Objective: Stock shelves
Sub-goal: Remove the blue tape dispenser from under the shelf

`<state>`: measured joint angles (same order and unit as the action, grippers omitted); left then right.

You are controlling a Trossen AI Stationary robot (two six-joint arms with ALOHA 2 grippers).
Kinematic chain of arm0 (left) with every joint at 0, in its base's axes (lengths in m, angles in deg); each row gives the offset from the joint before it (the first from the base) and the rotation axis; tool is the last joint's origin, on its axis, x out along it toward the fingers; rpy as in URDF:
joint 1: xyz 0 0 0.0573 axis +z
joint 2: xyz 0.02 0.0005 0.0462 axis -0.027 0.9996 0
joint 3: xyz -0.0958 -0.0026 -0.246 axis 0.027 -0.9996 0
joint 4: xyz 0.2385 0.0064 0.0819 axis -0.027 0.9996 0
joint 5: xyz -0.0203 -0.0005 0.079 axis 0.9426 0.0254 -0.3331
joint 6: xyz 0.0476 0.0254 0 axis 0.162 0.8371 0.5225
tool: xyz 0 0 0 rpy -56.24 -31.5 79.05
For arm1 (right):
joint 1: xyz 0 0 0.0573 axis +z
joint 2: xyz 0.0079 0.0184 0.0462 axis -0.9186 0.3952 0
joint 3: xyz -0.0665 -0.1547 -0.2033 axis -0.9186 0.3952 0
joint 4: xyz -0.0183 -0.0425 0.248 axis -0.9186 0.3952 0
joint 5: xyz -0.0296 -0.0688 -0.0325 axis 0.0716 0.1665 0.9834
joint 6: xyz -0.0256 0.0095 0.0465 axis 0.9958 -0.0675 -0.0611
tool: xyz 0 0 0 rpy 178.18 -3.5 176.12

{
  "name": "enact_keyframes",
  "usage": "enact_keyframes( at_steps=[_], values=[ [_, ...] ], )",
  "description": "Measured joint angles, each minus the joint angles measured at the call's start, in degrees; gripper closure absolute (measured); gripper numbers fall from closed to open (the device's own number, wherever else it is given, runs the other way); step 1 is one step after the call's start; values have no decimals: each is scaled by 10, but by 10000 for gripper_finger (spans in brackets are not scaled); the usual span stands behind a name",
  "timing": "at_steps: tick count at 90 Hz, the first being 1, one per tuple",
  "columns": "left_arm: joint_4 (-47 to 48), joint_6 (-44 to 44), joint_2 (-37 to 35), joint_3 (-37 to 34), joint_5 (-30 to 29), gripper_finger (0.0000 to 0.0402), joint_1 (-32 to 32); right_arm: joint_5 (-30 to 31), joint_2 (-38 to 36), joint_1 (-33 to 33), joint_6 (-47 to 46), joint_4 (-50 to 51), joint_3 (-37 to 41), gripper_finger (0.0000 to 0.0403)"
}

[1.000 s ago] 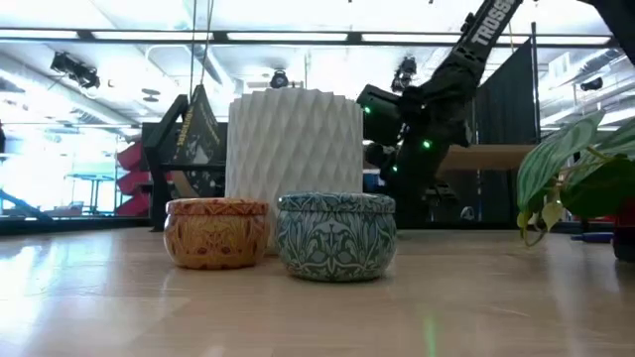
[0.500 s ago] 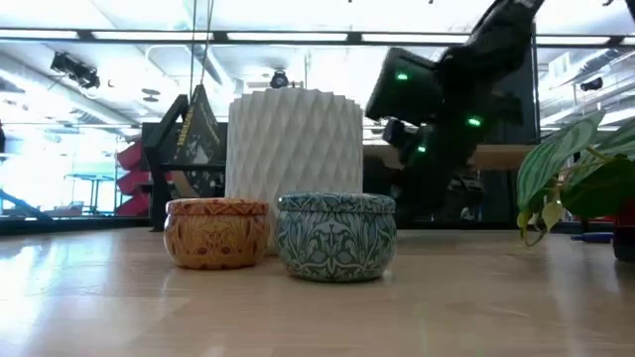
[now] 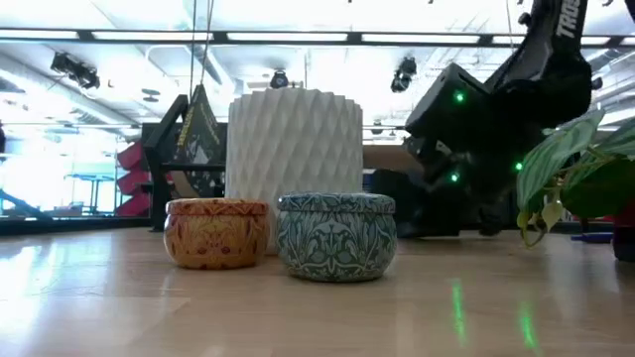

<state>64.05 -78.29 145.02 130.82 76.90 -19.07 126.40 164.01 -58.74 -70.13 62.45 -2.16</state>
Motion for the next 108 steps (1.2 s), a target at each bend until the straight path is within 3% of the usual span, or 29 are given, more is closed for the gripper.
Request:
enact_keyframes(
  at_steps=[25,39,57,72,85,108],
  values=[
    [15,12,0,0,-15,261,0,13,60,-30,208,-220,0,228],
    [15,13,0,0,-15,261,2,31,65,-67,211,-232,-3,148],
    [20,16,0,0,-15,261,2,3,65,-121,233,-232,-26,79],
    [22,26,0,0,-15,261,2,-45,65,-151,257,-233,-49,50],
    [21,28,0,0,-15,261,2,-51,65,-166,274,-235,-60,41],
    [21,28,0,0,-15,261,2,-77,64,-189,291,-232,-75,69]
  ],
)
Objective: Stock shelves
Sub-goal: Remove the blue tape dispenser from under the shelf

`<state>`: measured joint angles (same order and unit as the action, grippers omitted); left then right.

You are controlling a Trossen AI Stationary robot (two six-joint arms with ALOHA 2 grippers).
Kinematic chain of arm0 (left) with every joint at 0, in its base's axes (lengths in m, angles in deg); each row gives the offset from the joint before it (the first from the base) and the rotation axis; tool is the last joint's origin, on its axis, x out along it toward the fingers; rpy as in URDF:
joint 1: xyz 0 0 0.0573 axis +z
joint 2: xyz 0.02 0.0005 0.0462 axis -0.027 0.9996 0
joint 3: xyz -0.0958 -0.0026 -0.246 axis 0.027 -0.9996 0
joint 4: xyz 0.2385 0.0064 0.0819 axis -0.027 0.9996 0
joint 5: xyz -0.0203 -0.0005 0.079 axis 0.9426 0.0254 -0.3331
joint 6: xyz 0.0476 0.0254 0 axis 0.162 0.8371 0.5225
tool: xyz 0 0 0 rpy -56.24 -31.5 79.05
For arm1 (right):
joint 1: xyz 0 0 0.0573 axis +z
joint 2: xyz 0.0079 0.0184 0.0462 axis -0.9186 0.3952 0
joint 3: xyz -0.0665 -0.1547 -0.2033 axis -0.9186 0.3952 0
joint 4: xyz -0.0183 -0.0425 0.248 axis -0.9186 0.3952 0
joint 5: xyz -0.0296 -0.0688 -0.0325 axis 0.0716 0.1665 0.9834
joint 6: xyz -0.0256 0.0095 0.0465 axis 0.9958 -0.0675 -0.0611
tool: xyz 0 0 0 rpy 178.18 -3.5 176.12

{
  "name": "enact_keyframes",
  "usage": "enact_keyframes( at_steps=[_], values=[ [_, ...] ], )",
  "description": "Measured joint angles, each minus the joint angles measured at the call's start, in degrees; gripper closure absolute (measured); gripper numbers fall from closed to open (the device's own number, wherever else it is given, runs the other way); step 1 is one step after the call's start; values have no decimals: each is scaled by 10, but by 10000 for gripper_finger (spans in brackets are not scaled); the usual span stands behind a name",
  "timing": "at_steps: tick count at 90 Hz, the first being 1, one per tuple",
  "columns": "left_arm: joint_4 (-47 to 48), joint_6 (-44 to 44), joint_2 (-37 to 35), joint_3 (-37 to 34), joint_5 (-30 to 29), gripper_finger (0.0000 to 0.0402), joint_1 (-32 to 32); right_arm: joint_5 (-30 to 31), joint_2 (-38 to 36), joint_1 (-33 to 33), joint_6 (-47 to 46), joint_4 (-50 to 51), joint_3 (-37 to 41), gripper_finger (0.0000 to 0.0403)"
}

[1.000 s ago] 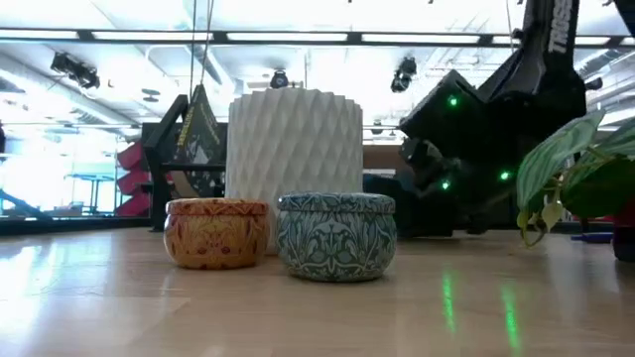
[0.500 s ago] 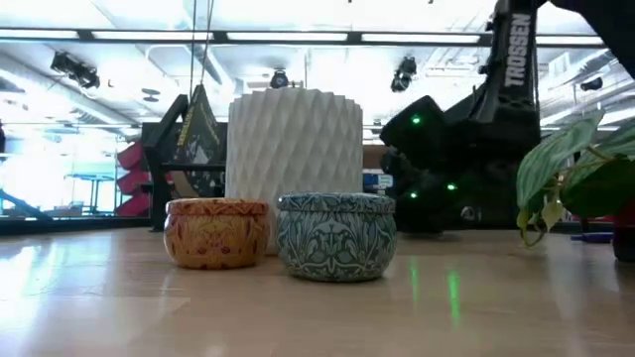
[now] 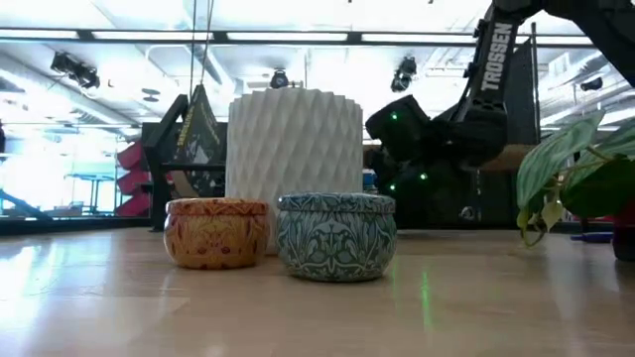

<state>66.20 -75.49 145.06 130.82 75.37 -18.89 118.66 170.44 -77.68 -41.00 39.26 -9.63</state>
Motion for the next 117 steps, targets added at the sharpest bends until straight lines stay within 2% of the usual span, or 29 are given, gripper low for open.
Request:
enact_keyframes(
  at_steps=[11,24,36,44,66,80,96,110,117],
  values=[
    [-1,0,0,0,0,261,0,-2,0,-1,0,0,0,124],
    [0,0,0,0,0,261,0,3,-1,9,0,2,-1,228],
    [0,-1,0,0,0,261,0,8,-4,26,-12,18,-1,229],
    [-1,-3,0,0,0,261,0,9,-19,39,-55,72,-2,229],
    [-12,-24,0,0,3,261,0,5,-134,103,-243,401,-2,229],
    [-15,-28,0,0,2,261,0,-70,-239,174,-278,621,-2,229],
    [-16,19,0,0,-18,261,0,-213,-390,286,-148,807,0,229],
    [-88,-26,0,0,-42,261,1,-360,-540,344,-57,825,17,229],
    [-137,-31,0,0,-42,261,2,-390,-606,360,-16,814,46,229]
  ],
)
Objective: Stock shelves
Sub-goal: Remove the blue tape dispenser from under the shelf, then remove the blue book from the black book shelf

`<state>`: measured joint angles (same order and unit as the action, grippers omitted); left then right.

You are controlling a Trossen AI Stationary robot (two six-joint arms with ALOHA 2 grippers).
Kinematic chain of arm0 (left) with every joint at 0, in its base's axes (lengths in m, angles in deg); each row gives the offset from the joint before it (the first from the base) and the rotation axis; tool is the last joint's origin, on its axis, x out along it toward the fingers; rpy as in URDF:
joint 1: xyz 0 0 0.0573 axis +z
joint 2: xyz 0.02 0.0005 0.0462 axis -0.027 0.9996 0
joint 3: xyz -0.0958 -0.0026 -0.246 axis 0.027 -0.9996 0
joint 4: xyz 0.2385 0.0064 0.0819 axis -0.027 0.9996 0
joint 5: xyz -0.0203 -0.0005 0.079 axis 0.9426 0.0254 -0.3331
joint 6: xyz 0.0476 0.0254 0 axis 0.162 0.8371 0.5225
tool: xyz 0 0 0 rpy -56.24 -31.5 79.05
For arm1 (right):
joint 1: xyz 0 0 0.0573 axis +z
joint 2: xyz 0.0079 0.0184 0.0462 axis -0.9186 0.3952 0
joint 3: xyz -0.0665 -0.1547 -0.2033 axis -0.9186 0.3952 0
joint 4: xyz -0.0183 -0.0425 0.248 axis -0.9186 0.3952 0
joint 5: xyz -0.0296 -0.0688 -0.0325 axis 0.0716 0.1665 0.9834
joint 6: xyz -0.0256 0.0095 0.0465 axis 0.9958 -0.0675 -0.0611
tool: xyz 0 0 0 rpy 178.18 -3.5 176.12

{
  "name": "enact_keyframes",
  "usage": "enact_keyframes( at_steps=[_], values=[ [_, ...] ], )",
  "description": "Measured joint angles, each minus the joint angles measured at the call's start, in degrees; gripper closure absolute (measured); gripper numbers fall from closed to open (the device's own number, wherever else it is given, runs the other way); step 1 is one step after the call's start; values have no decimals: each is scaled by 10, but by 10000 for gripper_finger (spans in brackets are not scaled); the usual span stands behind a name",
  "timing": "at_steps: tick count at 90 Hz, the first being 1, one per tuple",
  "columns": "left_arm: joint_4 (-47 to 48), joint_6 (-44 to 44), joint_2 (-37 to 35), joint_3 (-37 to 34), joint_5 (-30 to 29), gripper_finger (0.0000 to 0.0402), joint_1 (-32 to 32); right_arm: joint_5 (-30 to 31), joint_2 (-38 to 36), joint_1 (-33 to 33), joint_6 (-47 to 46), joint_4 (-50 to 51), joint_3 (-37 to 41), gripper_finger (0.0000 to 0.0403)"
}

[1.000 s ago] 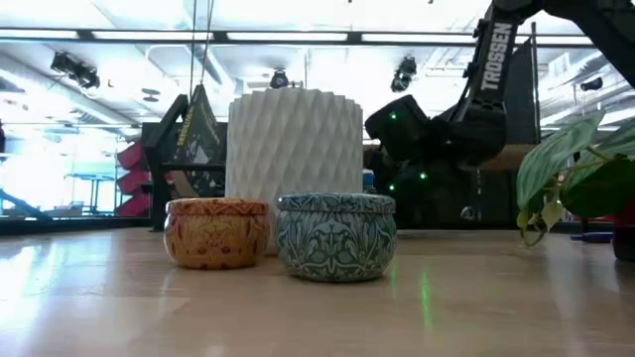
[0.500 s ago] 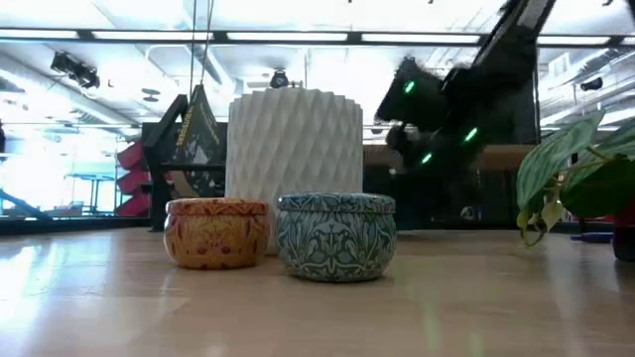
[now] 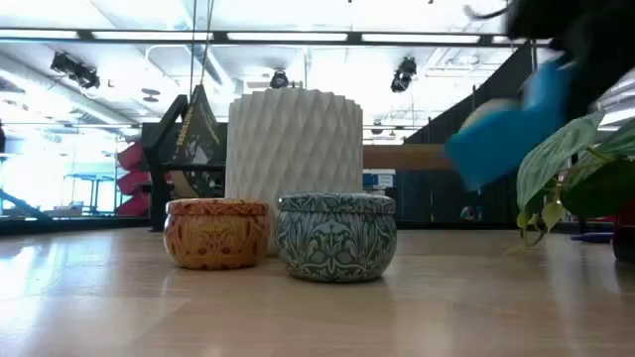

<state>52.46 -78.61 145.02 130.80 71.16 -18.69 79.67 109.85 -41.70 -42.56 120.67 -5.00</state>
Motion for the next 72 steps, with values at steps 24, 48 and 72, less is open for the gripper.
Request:
enact_keyframes(
  at_steps=[24,48,72],
  values=[
    [-45,-13,0,0,-66,261,21,-19,-71,-22,141,-131,152,224],
    [-22,-113,0,0,-44,261,24,-1,-1,-63,142,-174,195,178],
    [82,-149,0,0,-38,261,24,-89,4,-78,154,-37,107,130]
  ],
)
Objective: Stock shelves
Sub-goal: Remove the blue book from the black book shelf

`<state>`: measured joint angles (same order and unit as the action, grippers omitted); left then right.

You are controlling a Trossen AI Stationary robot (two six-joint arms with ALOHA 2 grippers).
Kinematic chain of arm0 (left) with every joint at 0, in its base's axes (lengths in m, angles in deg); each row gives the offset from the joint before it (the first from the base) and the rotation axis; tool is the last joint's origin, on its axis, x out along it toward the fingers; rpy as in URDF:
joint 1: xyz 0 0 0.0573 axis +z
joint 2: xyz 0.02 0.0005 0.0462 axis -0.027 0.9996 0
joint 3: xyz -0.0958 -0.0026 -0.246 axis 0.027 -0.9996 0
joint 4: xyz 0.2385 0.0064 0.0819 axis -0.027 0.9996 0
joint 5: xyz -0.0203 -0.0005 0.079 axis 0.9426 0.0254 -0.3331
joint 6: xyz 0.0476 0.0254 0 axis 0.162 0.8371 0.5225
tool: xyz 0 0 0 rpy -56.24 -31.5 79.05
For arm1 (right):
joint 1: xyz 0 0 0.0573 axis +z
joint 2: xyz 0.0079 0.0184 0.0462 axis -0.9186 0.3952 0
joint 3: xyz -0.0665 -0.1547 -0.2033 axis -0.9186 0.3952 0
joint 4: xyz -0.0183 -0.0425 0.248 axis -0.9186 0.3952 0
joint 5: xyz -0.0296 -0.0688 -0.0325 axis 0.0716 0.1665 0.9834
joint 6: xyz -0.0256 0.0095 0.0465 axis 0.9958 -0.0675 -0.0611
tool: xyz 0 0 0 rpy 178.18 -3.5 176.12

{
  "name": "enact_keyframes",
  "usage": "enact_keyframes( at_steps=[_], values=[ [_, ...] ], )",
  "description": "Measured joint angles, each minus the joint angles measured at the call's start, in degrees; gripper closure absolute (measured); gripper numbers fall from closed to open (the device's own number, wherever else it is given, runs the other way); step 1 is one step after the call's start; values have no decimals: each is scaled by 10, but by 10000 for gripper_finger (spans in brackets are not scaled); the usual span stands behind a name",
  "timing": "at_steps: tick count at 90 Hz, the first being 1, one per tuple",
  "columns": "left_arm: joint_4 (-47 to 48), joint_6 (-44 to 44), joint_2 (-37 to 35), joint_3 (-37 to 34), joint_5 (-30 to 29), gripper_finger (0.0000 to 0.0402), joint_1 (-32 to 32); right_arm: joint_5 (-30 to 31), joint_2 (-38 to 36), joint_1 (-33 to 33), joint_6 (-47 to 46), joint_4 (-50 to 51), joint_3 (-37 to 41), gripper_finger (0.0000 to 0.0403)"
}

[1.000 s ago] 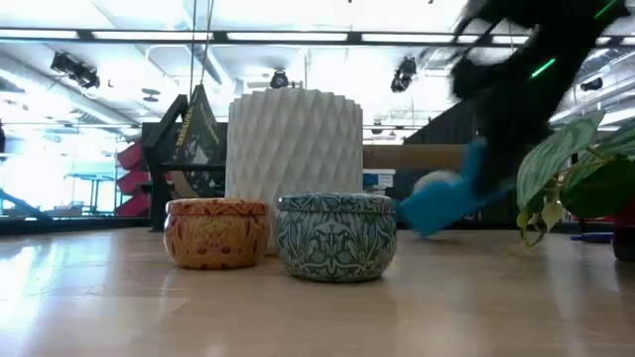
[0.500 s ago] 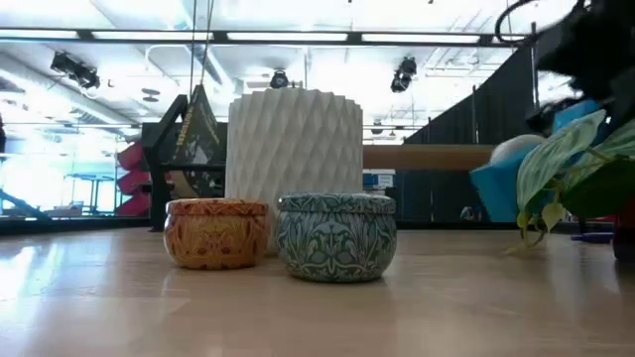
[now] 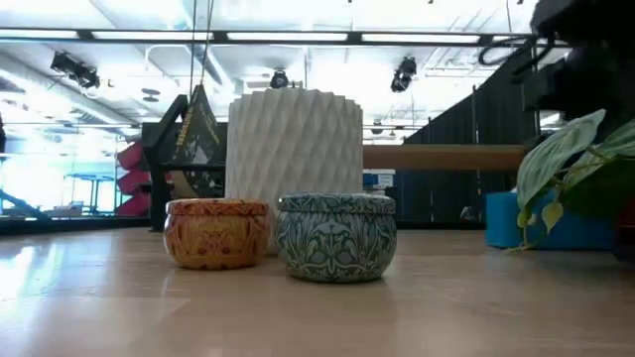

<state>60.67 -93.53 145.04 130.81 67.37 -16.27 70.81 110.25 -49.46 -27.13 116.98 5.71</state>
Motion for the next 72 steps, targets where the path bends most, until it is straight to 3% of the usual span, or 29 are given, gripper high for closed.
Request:
enact_keyframes(
  at_steps=[15,32,38,47,53,63,72],
  values=[
    [4,-3,0,0,2,261,0,-3,-7,-3,-20,124,-132,121],
    [-60,24,0,0,-19,261,9,31,-8,-11,6,196,-285,134],
    [-111,81,0,0,-73,261,17,65,-10,-21,22,224,-341,140],
    [-227,199,0,0,-211,261,26,134,-14,-43,38,254,-425,149],
    [-298,282,5,0,-273,261,30,177,-21,-61,70,253,-473,155],
    [-365,393,10,0,-317,261,40,234,-36,-97,125,219,-521,161],
    [-331,499,3,10,-337,263,52,240,-53,-130,146,181,-527,165]
  ],
)
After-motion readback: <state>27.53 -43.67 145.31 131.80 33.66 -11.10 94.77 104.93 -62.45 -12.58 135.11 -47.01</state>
